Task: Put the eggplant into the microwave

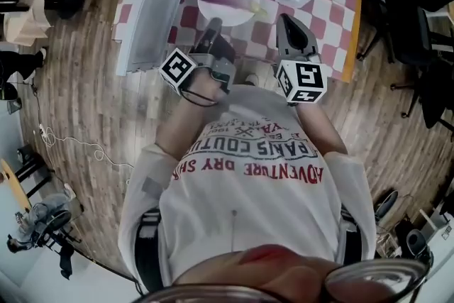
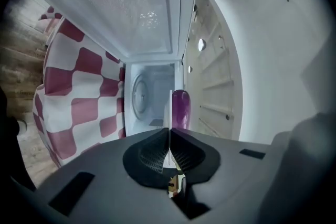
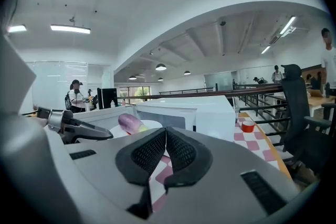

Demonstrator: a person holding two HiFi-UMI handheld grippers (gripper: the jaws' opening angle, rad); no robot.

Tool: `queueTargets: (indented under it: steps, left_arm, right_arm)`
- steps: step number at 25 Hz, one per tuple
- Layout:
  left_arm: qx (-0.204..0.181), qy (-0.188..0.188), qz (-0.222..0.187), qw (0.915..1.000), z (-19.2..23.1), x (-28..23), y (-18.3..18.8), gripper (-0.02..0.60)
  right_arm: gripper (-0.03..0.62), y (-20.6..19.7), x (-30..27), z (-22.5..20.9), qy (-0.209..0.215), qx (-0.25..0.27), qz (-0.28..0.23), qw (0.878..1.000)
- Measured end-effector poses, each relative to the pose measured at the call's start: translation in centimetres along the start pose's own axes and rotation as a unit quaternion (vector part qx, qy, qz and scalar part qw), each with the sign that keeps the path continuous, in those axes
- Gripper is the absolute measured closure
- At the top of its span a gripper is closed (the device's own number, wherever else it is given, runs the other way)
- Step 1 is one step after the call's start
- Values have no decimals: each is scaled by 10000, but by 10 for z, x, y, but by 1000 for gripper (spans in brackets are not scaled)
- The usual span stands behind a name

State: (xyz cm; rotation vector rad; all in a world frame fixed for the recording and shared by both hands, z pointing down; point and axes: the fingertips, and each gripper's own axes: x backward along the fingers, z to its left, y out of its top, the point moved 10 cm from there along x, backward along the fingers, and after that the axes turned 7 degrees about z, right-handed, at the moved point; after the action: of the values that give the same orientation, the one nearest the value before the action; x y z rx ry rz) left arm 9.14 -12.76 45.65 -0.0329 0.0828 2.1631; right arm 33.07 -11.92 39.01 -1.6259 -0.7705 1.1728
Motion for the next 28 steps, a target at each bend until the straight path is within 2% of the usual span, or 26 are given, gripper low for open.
queueTargets:
  steps: [4, 9, 15, 22, 28]
  left_arm:
    - [107, 177, -234, 9995, 10, -13, 2, 552]
    - [-145, 405, -407, 9982, 28, -25, 17, 552]
    - [12, 553, -403, 9977, 50, -44, 40, 552]
    - [-9, 660, -340, 9972, 73, -69, 66, 552]
    - [33, 777, -451, 9960, 92, -93, 93, 552]
  right_arm:
    - [568, -2, -20, -13, 212, 28, 122, 9997]
    - [568, -12, -43, -14, 345, -46, 388, 9986]
    - [568, -23, -73, -8, 316, -111, 648, 9973]
    - [568, -37, -106, -2, 258, -197, 784, 9964]
    - [568, -49, -132, 7, 304, -217, 972, 9946]
